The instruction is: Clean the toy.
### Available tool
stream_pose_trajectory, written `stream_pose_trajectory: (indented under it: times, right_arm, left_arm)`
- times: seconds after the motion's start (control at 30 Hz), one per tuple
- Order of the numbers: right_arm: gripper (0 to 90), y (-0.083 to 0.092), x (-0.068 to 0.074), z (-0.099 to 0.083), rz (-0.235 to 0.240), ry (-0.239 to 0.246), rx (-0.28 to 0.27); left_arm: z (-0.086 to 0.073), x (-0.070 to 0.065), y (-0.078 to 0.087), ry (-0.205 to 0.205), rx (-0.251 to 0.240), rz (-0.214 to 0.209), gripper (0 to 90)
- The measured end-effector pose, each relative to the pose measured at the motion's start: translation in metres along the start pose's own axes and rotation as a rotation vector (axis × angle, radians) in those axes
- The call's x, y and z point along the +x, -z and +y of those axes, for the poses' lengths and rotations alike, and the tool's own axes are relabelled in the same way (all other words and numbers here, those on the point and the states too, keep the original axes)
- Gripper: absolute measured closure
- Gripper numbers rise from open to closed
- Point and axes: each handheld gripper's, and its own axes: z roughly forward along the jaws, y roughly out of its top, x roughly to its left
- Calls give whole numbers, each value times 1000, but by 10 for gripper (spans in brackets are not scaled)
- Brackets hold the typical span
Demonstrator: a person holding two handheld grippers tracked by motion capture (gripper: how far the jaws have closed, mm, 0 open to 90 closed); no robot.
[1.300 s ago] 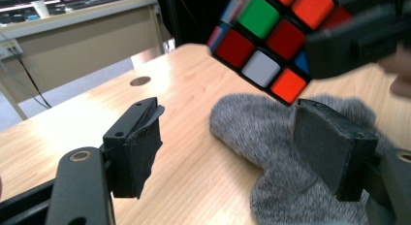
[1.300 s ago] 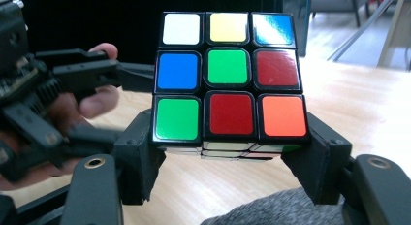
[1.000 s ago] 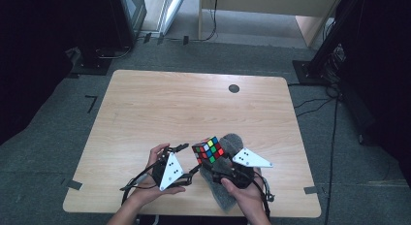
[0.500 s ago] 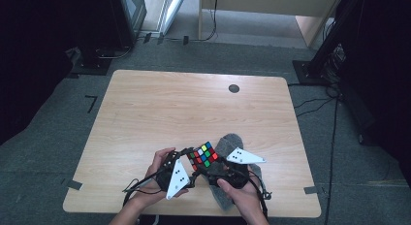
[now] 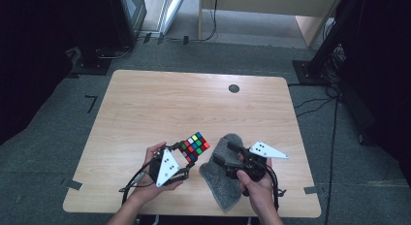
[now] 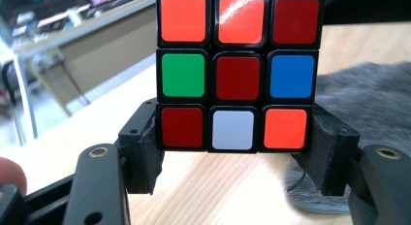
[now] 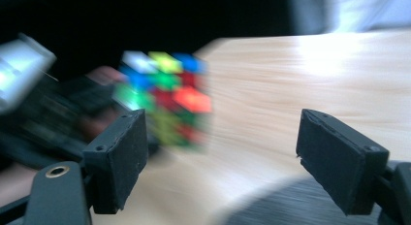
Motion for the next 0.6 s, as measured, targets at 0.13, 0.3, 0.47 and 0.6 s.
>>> stream_pose_trajectory:
  times: [0.13, 0.3, 0.47, 0.6]
  right_arm:
    - [155, -14, -12, -13, -140, 114, 173]
    - [155, -31, -22, -35, -199, 187, 325]
    - [237, -41, -33, -51, -249, 195, 441]
    - [327, -43, -35, -59, -299, 230, 471]
  left_arm:
    - [-3, 13, 2, 76, 7, 14, 343]
    - [-4, 16, 2, 103, 6, 7, 343]
    - [-4, 13, 2, 111, 4, -17, 344]
    - [-3, 11, 1, 108, 2, -35, 344]
